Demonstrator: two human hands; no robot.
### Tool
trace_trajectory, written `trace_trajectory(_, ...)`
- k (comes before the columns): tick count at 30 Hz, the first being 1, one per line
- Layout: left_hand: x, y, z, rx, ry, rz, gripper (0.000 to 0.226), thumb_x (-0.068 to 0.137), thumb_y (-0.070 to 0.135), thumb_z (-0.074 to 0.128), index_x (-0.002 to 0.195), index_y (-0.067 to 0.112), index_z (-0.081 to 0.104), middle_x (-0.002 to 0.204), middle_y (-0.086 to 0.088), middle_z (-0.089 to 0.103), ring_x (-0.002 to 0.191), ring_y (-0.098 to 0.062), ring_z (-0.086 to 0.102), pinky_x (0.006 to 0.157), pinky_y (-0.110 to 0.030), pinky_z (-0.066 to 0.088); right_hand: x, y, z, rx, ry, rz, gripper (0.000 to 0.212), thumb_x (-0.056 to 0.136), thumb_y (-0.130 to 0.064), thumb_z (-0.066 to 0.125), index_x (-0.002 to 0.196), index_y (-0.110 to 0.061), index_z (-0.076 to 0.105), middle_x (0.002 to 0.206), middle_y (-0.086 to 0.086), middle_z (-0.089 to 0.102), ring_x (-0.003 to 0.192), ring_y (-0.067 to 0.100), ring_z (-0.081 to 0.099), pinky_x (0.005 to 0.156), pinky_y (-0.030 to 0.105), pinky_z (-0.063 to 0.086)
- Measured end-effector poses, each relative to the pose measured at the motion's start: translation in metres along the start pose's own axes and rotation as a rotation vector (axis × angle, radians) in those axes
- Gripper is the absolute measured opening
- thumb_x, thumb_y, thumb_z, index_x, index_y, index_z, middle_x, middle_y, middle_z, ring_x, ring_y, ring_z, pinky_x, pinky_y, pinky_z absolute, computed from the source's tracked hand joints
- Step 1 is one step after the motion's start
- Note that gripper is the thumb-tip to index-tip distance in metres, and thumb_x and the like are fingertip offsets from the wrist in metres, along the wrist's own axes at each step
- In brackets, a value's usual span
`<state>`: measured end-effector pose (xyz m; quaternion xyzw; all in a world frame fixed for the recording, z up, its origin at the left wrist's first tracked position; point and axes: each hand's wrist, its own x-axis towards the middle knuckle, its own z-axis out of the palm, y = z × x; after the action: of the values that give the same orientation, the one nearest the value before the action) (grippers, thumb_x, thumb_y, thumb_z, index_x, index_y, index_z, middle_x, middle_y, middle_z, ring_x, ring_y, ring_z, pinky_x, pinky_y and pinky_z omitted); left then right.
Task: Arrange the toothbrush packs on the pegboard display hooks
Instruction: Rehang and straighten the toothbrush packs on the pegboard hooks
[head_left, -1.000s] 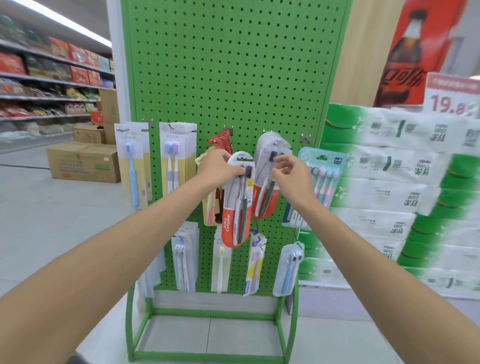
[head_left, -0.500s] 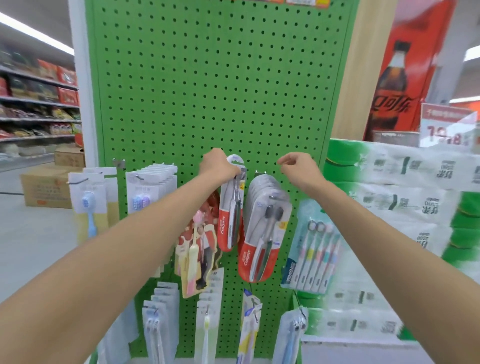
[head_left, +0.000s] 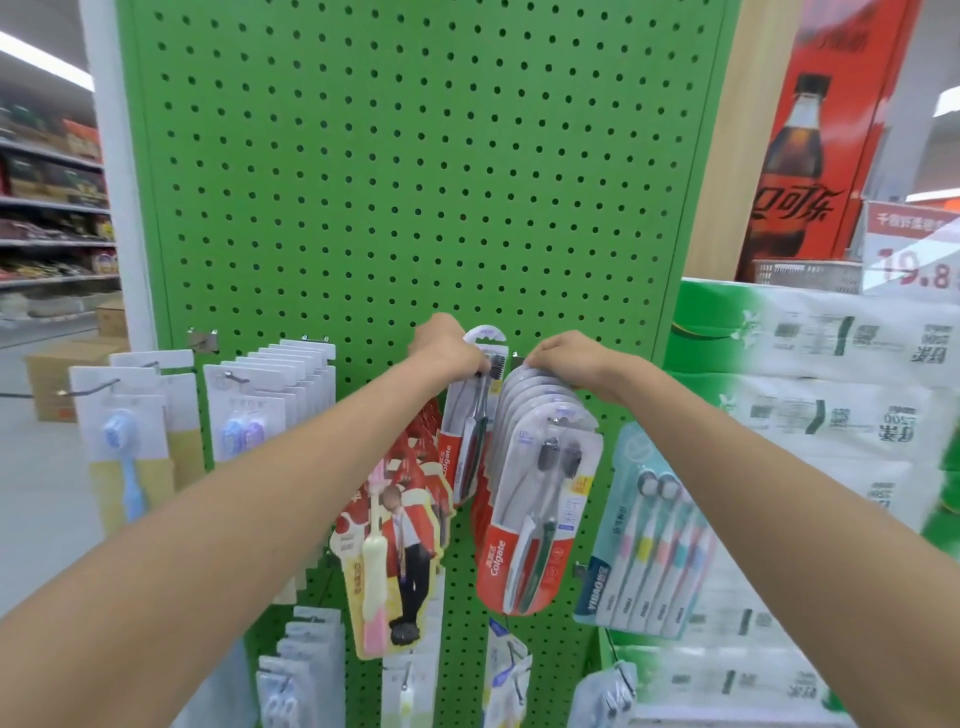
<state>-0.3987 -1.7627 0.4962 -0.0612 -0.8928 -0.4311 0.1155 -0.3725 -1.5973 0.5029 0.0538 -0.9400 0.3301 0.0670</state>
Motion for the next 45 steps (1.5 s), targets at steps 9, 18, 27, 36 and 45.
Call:
trace_trajectory(9,-0.008,0.001,0.004,-0.188,-0.14,-0.037,0.021,0.091,0.005,0.066,0.103,0.011,0.049,0.092,-0.004,0.054,0.093,-0.027,0.057,0.084,-0.053,0.056,0.002,0.002,0.006,0.155,-0.01,0.054,0.024,0.101,-0.008,0.041,0.098,0.001,0.063,0.087,0.01,0.064,0.07,0.019,0.06,0.068,0.033,0.055)
trace_trajectory(18,-0.01,0.003,0.006,-0.146,-0.28,-0.061,0.027,0.091,0.002,0.062,0.113,0.01,0.05,0.125,-0.013,0.054,0.107,-0.026,0.052,0.097,-0.052,0.051,0.001,0.004,0.003,0.195,0.003,0.061,0.019,0.101,-0.009,0.046,0.113,-0.002,0.059,0.106,0.011,0.063,0.086,0.019,0.063,0.079,0.033,0.056)
trace_trajectory(27,-0.008,0.011,0.018,-0.33,-0.366,-0.152,0.021,0.098,-0.003,0.046,0.117,-0.001,0.056,0.116,-0.013,0.062,0.101,-0.024,0.063,0.105,-0.051,0.045,0.007,0.015,-0.002,0.229,-0.015,0.101,0.025,0.101,-0.013,0.046,0.116,-0.003,0.063,0.117,0.015,0.065,0.1,0.023,0.064,0.089,0.037,0.055)
trace_trajectory(36,-0.013,0.007,0.038,-0.45,-0.237,-0.059,0.021,0.099,0.004,0.044,0.097,-0.001,0.064,0.102,-0.01,0.064,0.09,-0.023,0.063,0.09,-0.041,0.054,0.009,0.027,-0.01,0.096,0.052,0.107,0.029,0.102,-0.02,0.042,0.113,-0.002,0.063,0.114,0.014,0.065,0.103,0.026,0.061,0.099,0.045,0.049)
trace_trajectory(45,-0.021,0.003,0.038,-0.373,-0.083,0.038,0.024,0.102,0.012,0.044,0.115,0.008,0.063,0.101,-0.003,0.064,0.076,-0.015,0.05,0.089,-0.033,0.052,-0.003,0.023,-0.011,-0.016,0.164,0.041,0.031,0.1,-0.011,0.045,0.121,0.003,0.062,0.126,0.016,0.062,0.101,0.028,0.061,0.089,0.038,0.05)
